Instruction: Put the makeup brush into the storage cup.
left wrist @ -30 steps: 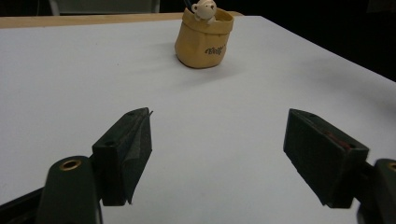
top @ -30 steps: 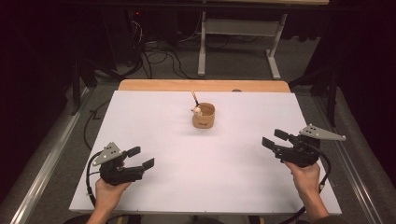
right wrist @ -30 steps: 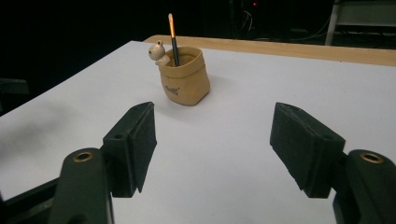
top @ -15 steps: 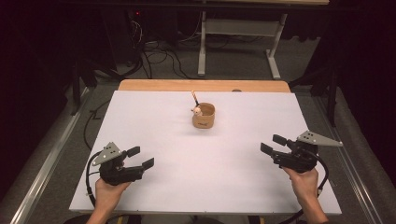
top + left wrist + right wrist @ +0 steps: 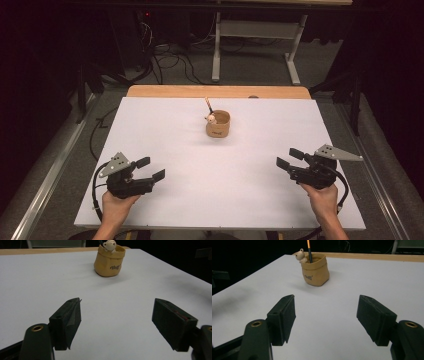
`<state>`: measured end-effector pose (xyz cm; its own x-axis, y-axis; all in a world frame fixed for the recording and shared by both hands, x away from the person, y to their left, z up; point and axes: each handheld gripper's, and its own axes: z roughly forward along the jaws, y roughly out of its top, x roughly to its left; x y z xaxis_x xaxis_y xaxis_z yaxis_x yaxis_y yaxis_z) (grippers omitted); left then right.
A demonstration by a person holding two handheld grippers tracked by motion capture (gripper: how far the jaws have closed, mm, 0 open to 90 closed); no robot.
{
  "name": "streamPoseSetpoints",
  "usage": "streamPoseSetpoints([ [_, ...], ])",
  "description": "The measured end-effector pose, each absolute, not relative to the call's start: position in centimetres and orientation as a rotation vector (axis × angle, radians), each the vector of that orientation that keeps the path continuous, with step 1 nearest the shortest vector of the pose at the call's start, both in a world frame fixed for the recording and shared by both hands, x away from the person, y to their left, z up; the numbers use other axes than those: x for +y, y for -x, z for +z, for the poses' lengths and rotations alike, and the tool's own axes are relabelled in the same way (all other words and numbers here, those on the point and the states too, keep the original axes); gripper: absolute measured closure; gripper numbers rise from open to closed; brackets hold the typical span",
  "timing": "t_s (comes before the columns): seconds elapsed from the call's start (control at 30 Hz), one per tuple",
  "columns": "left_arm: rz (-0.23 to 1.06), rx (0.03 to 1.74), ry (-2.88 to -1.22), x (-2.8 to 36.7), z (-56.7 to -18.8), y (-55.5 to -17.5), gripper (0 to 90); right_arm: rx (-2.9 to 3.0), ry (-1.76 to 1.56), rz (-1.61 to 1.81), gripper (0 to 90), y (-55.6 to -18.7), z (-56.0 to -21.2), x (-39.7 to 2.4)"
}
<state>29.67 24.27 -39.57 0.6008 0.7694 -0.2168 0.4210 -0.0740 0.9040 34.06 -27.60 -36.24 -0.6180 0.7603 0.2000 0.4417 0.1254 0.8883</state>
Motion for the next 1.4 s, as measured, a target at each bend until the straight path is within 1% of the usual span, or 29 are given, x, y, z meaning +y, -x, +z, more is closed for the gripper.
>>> streamPoseSetpoints([
  [1.4, 0.383, 0.989, -1.700, 24.3, -39.5, -29.6, 23.8, 2.070, -1.188, 1.476, 34.8, -33.2, -38.9, -27.2],
])
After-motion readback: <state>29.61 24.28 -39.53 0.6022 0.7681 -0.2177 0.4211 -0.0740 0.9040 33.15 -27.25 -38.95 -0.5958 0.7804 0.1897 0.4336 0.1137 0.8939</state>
